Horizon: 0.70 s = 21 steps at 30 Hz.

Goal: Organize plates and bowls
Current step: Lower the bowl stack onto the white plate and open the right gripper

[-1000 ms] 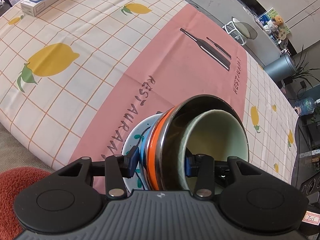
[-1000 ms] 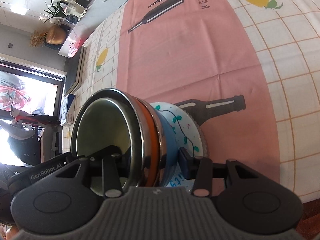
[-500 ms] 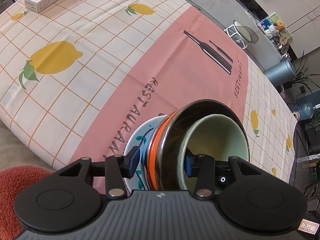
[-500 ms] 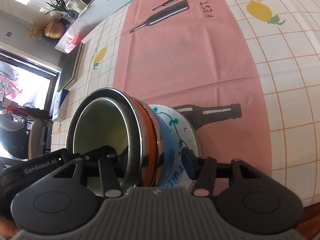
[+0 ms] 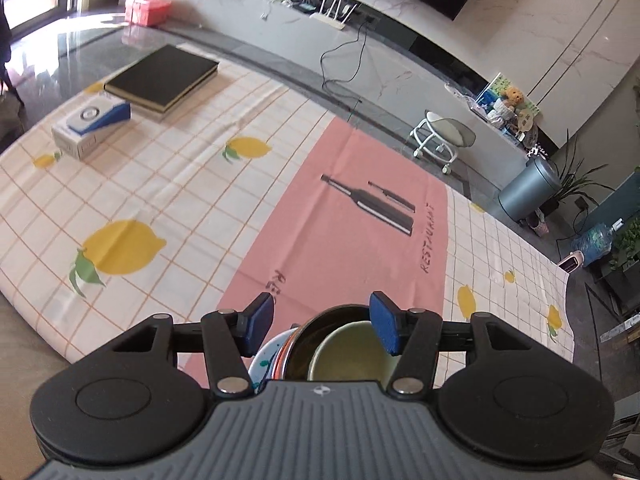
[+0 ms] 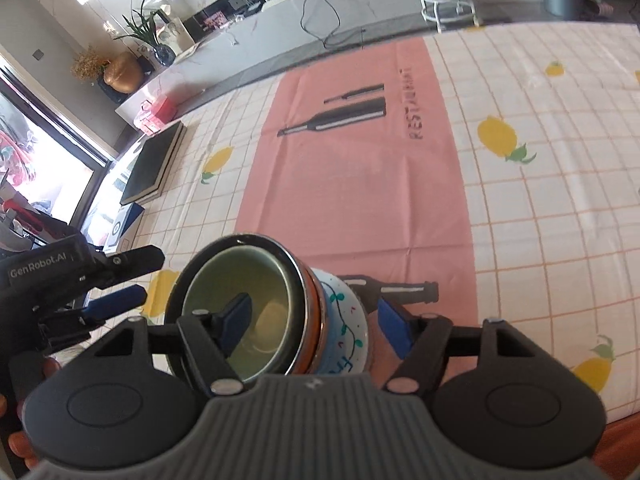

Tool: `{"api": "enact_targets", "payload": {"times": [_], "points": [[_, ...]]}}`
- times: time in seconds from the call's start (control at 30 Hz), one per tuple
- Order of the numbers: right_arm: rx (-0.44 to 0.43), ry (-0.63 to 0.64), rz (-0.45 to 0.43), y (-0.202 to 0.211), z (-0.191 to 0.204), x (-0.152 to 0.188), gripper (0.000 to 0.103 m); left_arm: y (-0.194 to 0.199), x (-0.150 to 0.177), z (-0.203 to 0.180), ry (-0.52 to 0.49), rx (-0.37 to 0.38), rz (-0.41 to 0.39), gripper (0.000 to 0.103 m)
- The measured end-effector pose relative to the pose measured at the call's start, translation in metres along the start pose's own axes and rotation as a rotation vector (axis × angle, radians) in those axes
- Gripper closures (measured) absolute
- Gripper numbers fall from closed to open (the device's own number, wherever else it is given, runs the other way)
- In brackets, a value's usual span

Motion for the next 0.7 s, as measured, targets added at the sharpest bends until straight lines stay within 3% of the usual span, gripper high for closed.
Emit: {"api": "enact_targets", "payload": {"times": [0.17, 0.37, 0.53, 0.7], "points": [[0.046, 0.113, -0.127, 0.049, 0.005, -0.010, 0.029, 0.055, -0.015, -0.029, -0.219, 0.024, -0.176, 0.038], [0.090, 0.246, -0.272, 0.105, 0.013, -0.006, 0.022, 0.116, 0.005, -0.066, -0.494, 0.016, -0.366, 0.038], [0.085, 0.311, -0.345, 0.139, 0.016, 0.009, 0.018, 0.141, 0.035, -0.082, -0.561, 0.038, -0.387, 0.036], [0.048, 0.353, -0.395, 0.163, 0.015, 0.024, 0.013, 0.139, 0.065, -0.091, -0.587, 0.108, -0.350, 0.023]]}}
Point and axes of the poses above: each gripper's, at about its wrist camera, not at the fingertips, and y roughly against the way its jaws point, z to its left, x to its underside, the point moved 10 cm from there along -y, roughly the way its jaws point, and after that the axes turned 7 degrees about -z, right-handed, at the moved point
